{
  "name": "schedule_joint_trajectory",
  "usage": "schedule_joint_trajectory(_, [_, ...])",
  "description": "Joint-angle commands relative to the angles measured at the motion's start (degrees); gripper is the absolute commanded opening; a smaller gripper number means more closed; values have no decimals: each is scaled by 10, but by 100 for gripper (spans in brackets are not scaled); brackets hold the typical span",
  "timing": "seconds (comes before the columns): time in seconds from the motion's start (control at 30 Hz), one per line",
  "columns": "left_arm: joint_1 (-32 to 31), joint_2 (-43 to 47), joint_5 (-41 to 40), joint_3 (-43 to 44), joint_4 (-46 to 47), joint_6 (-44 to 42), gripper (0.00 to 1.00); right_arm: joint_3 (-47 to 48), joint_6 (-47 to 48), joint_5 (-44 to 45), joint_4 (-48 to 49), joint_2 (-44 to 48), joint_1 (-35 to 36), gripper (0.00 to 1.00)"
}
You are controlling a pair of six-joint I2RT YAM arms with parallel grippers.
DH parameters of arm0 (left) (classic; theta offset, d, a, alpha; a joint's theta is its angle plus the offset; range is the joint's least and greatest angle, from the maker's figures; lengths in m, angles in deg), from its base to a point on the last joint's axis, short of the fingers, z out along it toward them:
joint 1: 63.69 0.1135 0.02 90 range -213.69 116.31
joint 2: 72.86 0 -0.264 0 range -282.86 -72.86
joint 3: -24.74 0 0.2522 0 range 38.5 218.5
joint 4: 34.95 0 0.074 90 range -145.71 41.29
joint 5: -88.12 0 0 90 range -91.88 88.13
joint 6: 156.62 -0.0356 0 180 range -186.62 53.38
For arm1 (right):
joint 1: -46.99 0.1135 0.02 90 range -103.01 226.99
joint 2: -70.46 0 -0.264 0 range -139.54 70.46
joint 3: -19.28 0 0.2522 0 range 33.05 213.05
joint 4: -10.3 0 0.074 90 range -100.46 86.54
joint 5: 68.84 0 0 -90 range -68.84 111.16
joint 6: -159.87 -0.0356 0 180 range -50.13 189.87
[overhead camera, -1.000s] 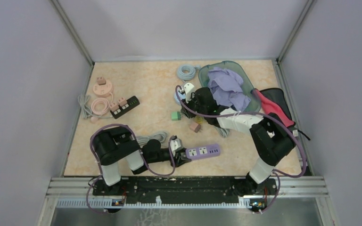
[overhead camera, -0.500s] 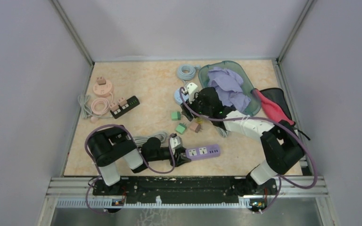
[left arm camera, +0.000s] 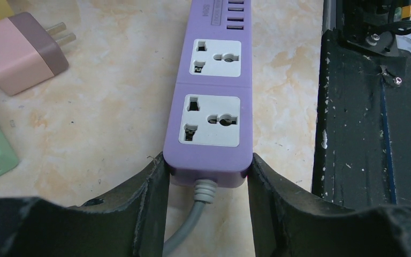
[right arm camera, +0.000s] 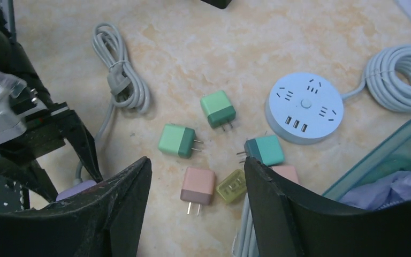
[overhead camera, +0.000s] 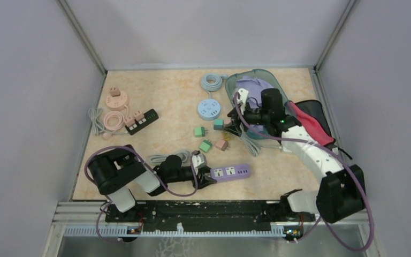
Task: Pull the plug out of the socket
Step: Pick up the socket from the center of the board, then place the socket at the center of the board.
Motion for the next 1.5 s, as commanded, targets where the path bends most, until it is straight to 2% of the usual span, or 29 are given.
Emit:
schedule_joint_trajectory(0.0, [4, 42, -2, 13, -2, 3, 0, -36, 17, -77, 41, 80, -31, 65])
schedule_joint_trajectory(0.1, [5, 75, -11, 12, -19, 0, 0, -62, -6, -99, 75, 109, -63, 66])
schedule_joint_trajectory(0.33, [23, 180, -45, 44, -166, -18, 0, -90, -81, -123, 150, 138, -123, 66])
schedule_joint_trajectory(0.57, [81, 256, -63, 66, -266, -25, 0, -104, -144, -112, 205, 153, -160, 66])
schedule_joint_trajectory(0.77, [125, 279, -133, 113, -324, -40, 0, -109, -161, -107, 218, 163, -176, 67])
schedule_joint_trajectory(0.93, [188, 253, -160, 157, -306, -31, 0, -115, -167, -111, 227, 161, -176, 67])
schedule_joint_trajectory(1.2, [285, 147, -175, 239, -260, 11, 0, -117, -169, -117, 230, 159, -177, 67])
schedule_joint_trajectory(1.47, [327, 10, -255, 361, -251, 46, 0, -117, -167, -119, 229, 158, -177, 67])
